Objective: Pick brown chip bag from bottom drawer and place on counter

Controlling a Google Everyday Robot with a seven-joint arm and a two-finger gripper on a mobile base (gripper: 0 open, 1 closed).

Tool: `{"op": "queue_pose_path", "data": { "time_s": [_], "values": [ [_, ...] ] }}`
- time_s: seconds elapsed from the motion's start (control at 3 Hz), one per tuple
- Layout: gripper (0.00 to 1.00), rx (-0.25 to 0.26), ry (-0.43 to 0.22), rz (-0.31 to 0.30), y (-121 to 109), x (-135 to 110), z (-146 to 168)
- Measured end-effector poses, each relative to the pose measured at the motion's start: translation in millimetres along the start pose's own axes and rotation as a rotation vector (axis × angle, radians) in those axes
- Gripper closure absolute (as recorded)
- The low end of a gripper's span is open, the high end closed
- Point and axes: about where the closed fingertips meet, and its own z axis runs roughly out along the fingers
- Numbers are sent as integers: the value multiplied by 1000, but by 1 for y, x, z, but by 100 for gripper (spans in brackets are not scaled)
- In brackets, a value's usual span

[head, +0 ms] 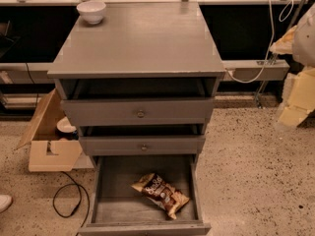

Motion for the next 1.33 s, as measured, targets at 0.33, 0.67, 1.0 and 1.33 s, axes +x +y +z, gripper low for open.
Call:
{"op": "queue_pose_path", "data": {
  "time_s": [0.33, 0.67, 1.0, 1.33],
  "values": [
    [0, 0, 0, 0, 0, 0, 0],
    [0, 3, -14, 11, 0, -1, 4],
    [0, -88, -94, 60, 10, -15, 59],
    [0, -214, -236, 137, 38, -48, 136]
  ]
}}
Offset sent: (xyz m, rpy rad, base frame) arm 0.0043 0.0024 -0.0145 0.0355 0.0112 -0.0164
